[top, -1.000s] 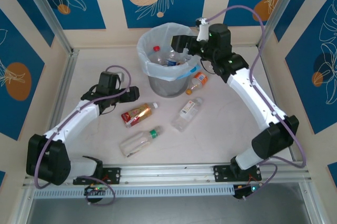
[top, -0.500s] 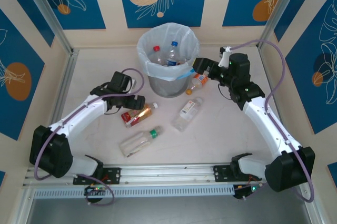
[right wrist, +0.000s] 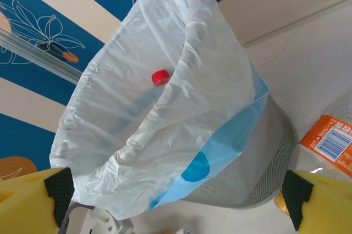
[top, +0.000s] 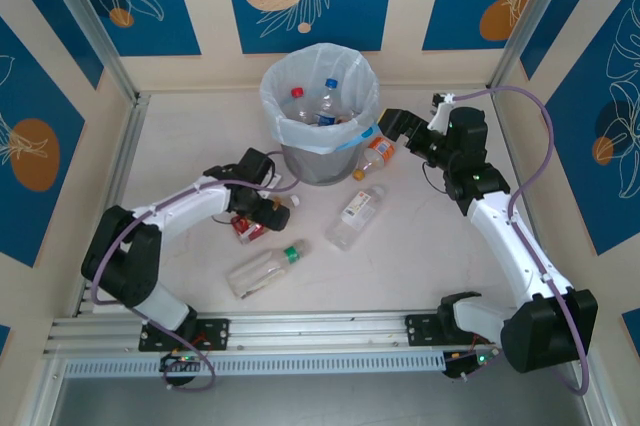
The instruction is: Put the plastic bottles in the bin
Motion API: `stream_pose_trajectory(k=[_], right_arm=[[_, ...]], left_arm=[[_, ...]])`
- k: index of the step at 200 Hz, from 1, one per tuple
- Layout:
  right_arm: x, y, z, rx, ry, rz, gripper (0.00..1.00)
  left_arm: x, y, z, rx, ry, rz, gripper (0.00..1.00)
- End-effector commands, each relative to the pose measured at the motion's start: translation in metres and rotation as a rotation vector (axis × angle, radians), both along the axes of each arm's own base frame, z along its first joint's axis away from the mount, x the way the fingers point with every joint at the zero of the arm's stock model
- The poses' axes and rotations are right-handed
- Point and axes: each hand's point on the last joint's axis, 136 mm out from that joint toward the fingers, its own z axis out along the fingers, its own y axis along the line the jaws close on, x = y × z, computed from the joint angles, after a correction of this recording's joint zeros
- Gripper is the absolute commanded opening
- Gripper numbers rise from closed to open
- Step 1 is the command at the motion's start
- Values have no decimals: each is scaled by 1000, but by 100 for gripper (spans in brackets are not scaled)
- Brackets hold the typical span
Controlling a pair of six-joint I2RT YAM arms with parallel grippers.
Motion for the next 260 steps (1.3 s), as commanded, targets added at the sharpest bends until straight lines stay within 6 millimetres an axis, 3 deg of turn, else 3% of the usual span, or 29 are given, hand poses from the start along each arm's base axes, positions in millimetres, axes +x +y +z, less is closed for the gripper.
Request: stream_pose_trajectory(k=[1, 34, 93, 141, 221, 260], right_arm=[[1, 4, 11, 22, -4, 21, 100], [5, 6, 11, 27, 5, 30, 100], [5, 8, 7, 21, 23, 45, 100], [3, 9, 9, 10, 22, 60, 100], [5, 13, 6, 9, 43, 85, 100], [1, 17, 15, 17, 24, 113, 100]], left_arm=[[-6, 8, -12, 78, 18, -36, 99], [-6, 6, -26, 89, 41, -45, 97], [-3, 7, -31, 111, 48, -52, 91], [1, 4, -40, 125, 65, -50, 81], [10, 4, -27, 126, 11, -29, 62], [12, 2, -20, 114, -5, -26, 62]])
